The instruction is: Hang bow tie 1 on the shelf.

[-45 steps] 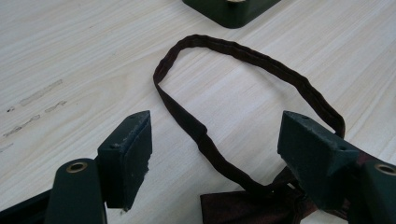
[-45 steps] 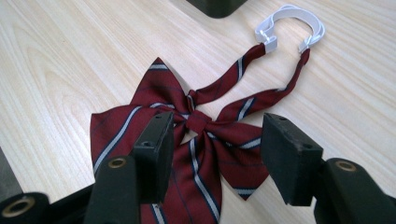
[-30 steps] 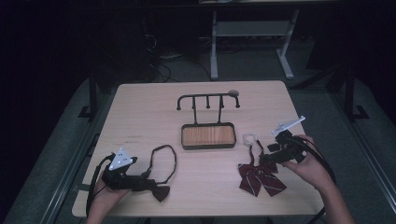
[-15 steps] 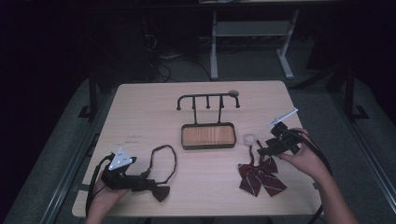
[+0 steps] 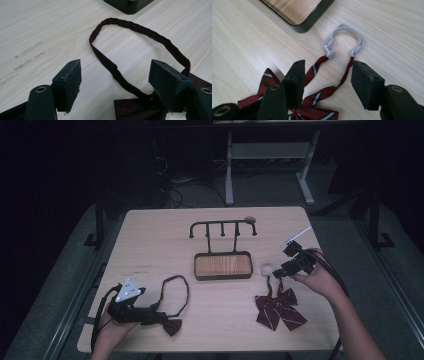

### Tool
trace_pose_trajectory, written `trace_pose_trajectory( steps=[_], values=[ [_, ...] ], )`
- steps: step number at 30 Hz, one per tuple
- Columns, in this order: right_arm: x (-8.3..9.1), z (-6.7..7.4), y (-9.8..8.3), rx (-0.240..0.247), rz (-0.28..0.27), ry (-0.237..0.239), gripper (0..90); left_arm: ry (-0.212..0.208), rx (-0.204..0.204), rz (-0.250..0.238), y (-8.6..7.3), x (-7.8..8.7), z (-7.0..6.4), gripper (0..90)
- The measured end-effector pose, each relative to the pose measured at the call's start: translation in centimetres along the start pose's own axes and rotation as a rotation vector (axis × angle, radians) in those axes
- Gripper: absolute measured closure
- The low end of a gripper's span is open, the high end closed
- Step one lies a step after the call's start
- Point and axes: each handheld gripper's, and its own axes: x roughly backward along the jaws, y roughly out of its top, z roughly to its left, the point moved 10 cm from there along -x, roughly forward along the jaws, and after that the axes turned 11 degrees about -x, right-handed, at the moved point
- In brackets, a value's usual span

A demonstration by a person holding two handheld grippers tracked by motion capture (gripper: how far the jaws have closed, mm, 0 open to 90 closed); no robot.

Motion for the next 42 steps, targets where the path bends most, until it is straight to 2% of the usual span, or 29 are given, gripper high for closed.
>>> trace_pose_trajectory(
  steps=[5, 10, 15, 27, 36, 42],
  values=[
    [-0.8, -0.3, 0.3, -0.011, 0.021, -0.024, 47.3, 0.0, -0.004, 0.006, -0.1, 0.0, 0.0, 26.8],
    [-1.7, -1.0, 0.5, -0.046, 0.042, -0.047, 50.2, 0.0, -0.003, 0.009, -0.1, -0.1, 0.0, 26.8],
    [-2.6, -1.6, 0.8, -0.07, 0.063, -0.047, 52.1, 0.001, 0.002, 0.007, -0.1, -0.1, 0.0, 26.7],
    [-4.2, -2.9, 1.2, -0.07, 0.09, -0.137, 61.0, -0.002, 0.005, -0.001, 0.0, 0.0, 0.1, 26.8],
    [-4.9, -3.1, 1.2, -0.051, 0.112, -0.179, 65.4, -0.003, -0.001, -0.001, 0.0, 0.0, 0.1, 26.8],
    [-5.2, -3.0, 1.2, -0.038, 0.12, -0.187, 68.1, -0.006, 0.003, 0.0, 0.0, 0.0, 0.1, 26.8]
  ],
)
